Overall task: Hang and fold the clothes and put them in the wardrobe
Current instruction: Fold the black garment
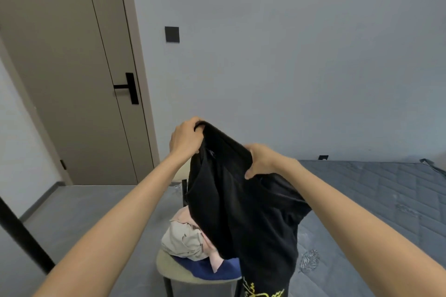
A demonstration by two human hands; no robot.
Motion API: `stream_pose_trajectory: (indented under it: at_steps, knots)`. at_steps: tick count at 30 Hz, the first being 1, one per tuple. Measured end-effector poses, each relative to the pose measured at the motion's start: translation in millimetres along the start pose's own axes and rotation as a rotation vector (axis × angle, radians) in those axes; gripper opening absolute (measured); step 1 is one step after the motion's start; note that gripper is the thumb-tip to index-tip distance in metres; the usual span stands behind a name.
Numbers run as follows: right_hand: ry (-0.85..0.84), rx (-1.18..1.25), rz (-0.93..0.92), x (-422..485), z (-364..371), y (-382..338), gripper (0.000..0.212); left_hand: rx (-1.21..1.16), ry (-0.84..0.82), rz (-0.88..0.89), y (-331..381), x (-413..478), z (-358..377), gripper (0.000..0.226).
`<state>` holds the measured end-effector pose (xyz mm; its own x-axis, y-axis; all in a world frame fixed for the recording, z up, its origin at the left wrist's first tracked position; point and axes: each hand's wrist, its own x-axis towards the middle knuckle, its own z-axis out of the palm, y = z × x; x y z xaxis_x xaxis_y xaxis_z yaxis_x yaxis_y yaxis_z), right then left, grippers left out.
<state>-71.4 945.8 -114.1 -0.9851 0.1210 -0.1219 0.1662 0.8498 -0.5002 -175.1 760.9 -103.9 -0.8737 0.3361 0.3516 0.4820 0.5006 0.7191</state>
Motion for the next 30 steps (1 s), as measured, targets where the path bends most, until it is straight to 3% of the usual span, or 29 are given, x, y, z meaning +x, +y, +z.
stream_pose_trajectory:
  at_steps: [6, 10, 15, 19, 22, 26, 28, 30]
  knots:
    - [0.012, 0.115, 0.156, 5, 37, 43, 0.06, -0.044, 0.038, -0.11, -1, 4, 6, 0.032]
    - [0.158, 0.116, 0.114, 14, 57, 37, 0.044, -0.009, 0.076, -0.134, -1, 4, 4, 0.03]
    - [0.28, 0.053, 0.12, 22, 72, 45, 0.032, 0.033, 0.245, -0.095, -6, 12, -23, 0.029]
    - [0.351, 0.044, 0.216, 26, 65, 59, 0.044, 0.006, 0.37, -0.18, -22, 14, -46, 0.03]
    - [0.396, 0.002, 0.402, 23, 52, 65, 0.049, -0.059, 0.45, -0.288, -35, 13, -57, 0.026]
    - [0.401, 0.214, 0.535, 26, 41, 60, 0.053, -0.121, 0.52, -0.395, -55, 12, -59, 0.026]
    - [0.429, 0.53, 0.576, 31, 38, 53, 0.048, -0.163, 0.549, -0.417, -63, 10, -56, 0.026]
    - [0.464, 1.004, 0.676, 38, 32, 46, 0.04, -0.185, 0.574, -0.439, -69, 8, -51, 0.027]
